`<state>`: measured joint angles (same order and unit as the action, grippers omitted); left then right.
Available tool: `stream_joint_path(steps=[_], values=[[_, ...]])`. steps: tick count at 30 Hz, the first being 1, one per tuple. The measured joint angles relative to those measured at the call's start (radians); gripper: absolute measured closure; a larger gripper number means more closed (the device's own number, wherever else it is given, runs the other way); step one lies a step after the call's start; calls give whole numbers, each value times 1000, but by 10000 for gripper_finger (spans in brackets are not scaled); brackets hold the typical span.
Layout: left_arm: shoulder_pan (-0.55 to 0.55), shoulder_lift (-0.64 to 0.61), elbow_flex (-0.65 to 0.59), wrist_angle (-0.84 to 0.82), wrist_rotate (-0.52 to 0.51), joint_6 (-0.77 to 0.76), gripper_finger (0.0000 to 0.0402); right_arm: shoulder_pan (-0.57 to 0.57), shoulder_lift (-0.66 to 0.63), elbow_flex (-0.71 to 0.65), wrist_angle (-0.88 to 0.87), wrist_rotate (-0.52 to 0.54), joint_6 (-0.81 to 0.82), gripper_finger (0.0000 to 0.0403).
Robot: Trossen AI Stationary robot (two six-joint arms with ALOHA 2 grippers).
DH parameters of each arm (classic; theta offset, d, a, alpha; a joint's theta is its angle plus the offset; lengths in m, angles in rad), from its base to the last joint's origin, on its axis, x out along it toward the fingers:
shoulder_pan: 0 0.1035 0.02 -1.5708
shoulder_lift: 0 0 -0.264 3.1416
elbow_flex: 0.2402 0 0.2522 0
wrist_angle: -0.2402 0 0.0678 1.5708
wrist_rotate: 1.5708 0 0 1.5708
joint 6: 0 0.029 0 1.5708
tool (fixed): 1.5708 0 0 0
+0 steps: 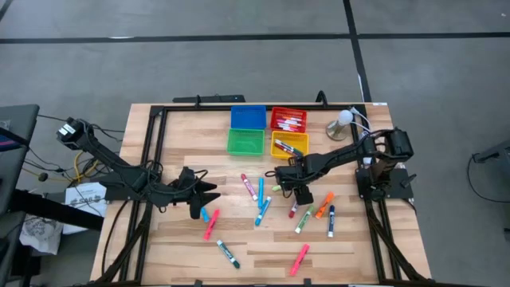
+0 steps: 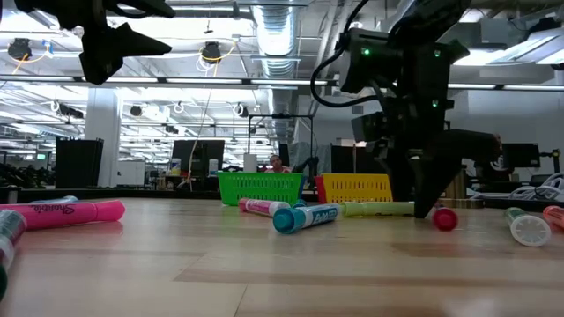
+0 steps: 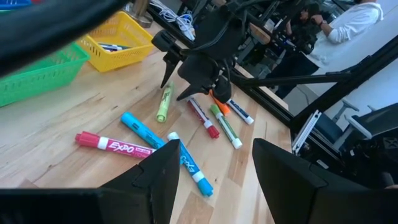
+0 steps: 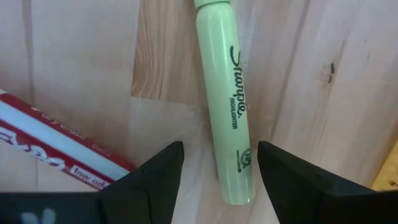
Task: Pick & Place Markers
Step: Put the green highlighter into the blue basket
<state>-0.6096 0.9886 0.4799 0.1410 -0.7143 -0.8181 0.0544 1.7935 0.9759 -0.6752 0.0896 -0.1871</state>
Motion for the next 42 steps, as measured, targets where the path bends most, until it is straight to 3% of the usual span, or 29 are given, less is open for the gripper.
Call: stream_joint_path(steps=[15, 24, 30, 42], values=[[1, 0, 0, 38, -26, -2, 202, 0, -48, -6, 5, -10, 71, 353], [1, 0, 0, 101, -26, -2, 202, -11, -143, -6, 8, -14, 144, 342], [1, 0, 0, 186, -26, -2, 202, -12, -235, -5, 66, -126, 196, 342], [71, 0, 1, 290, -34, -1, 202, -11, -335, -3, 581, -452, 456, 342]])
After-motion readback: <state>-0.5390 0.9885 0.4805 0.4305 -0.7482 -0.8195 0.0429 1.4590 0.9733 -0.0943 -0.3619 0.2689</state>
